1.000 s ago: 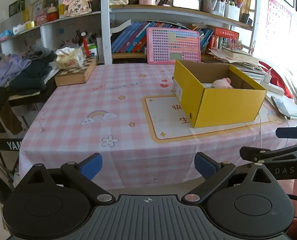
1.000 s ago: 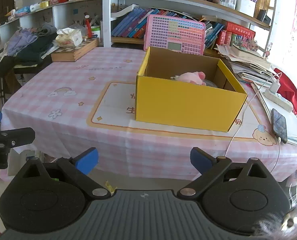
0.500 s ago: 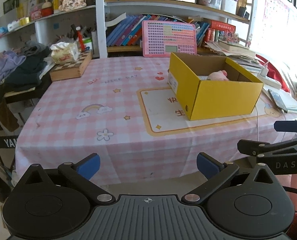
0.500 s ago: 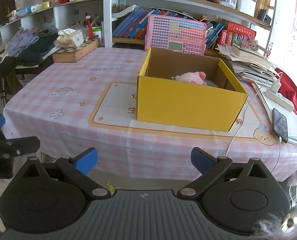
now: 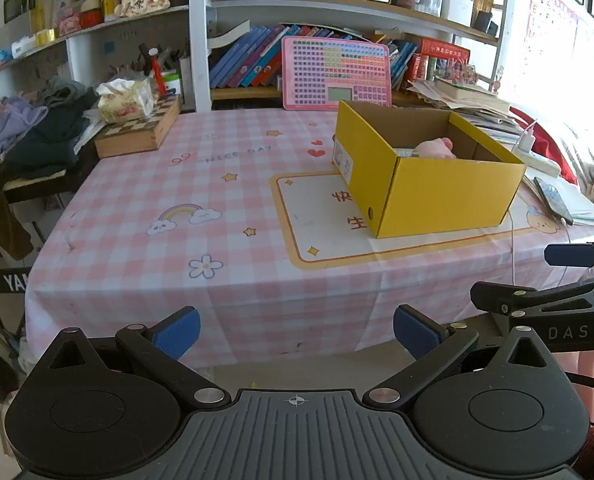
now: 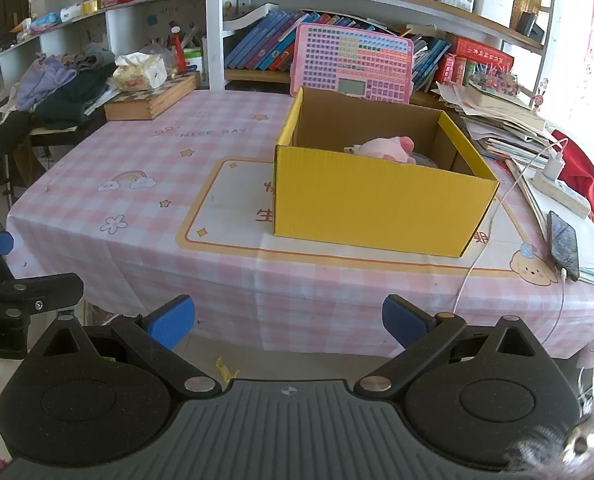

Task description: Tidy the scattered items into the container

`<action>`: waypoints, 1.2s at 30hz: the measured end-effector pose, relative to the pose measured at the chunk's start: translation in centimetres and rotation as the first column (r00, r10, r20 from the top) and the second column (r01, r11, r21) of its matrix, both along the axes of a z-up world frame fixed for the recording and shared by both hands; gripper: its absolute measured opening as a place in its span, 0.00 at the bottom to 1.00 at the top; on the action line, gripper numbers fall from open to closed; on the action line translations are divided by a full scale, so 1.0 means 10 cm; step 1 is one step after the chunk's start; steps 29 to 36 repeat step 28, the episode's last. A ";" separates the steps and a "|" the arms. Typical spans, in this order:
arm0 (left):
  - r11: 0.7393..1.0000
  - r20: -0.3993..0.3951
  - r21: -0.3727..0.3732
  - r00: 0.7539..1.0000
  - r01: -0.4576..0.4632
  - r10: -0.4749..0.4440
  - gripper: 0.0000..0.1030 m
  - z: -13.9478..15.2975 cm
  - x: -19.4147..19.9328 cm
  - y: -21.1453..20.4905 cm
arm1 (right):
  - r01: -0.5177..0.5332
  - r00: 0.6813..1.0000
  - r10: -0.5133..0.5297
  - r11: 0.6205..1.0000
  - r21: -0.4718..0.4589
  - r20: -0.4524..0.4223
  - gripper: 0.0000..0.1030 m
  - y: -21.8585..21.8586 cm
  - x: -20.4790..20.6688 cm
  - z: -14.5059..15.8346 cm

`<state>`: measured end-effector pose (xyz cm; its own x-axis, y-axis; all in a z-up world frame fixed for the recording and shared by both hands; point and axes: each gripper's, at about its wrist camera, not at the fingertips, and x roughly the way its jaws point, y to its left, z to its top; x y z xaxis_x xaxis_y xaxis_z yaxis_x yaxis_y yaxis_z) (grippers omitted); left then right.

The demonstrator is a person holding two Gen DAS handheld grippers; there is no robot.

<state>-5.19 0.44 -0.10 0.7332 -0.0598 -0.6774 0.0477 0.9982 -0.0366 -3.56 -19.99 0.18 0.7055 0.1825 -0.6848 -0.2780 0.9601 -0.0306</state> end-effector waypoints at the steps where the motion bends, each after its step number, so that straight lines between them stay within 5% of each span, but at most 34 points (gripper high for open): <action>1: 1.000 0.000 -0.001 1.000 0.001 -0.001 1.00 0.00 0.00 0.00 | 0.000 1.000 0.000 1.000 0.000 -0.001 0.98 0.00 0.00 0.00; 36: 0.998 -0.006 -0.068 1.000 0.011 -0.012 1.00 -0.06 0.12 0.11 | 0.030 0.999 -0.030 1.000 -0.004 -0.024 0.98 0.05 0.12 -0.03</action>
